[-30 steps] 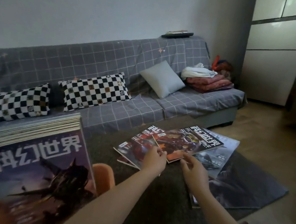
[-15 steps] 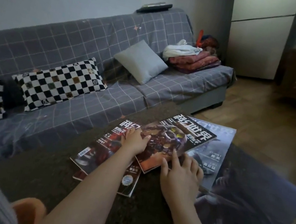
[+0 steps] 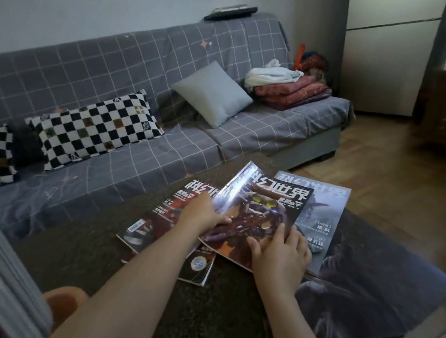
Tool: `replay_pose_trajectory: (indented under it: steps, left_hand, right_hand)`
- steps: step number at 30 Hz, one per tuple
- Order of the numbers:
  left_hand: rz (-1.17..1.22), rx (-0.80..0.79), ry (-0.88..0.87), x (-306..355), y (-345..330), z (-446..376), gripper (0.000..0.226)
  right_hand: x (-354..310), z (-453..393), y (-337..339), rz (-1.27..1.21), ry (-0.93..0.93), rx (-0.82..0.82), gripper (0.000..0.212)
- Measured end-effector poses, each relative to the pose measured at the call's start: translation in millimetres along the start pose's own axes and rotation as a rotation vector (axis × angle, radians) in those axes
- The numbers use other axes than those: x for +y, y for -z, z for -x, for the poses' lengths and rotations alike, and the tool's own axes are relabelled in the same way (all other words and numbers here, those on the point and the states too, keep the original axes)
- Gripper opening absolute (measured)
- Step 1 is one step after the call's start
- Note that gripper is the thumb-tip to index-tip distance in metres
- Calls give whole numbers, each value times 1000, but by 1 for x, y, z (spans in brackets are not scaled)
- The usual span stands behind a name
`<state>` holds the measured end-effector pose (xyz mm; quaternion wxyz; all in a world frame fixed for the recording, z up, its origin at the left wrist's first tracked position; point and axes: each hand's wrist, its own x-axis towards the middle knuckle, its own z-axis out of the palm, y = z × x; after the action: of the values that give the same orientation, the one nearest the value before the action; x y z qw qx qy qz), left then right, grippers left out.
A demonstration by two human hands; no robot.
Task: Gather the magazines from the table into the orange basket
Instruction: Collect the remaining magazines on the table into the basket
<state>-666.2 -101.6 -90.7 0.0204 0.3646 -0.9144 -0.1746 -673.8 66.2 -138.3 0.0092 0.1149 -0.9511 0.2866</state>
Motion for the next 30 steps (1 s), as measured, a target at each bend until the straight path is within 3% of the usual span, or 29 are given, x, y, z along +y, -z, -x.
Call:
replay_pose_trajectory:
  steps: [3,9,14,17,20,23,30]
  left_hand:
    - [170,6,18,-2,7,32,59]
    - [634,161,45,-21,19,126,32]
    - [668,292,-144,-35,50,207,32]
    - [709,375,-150,-49,64,256,28]
    - [837,436,-99,-67,82,297,21]
    - [964,482,-91,-89,102,333,17]
    - [1113,555,-29,-154,137,393,7]
  right_hand:
    - [4,3,3,-52,7,-27,77]
    - [16,29,30,-196,-4,-80,76]
    - [10,73,78,-914,-142,-274,37]
    - [6,106,105,-1090,-84,-274,7]
    - [-8,141,131,-1262,-48,-287,16]
    - [-26,174,147,-1363,47,-319,10]
    - [-74,230,147,-1356,209,-473,10]
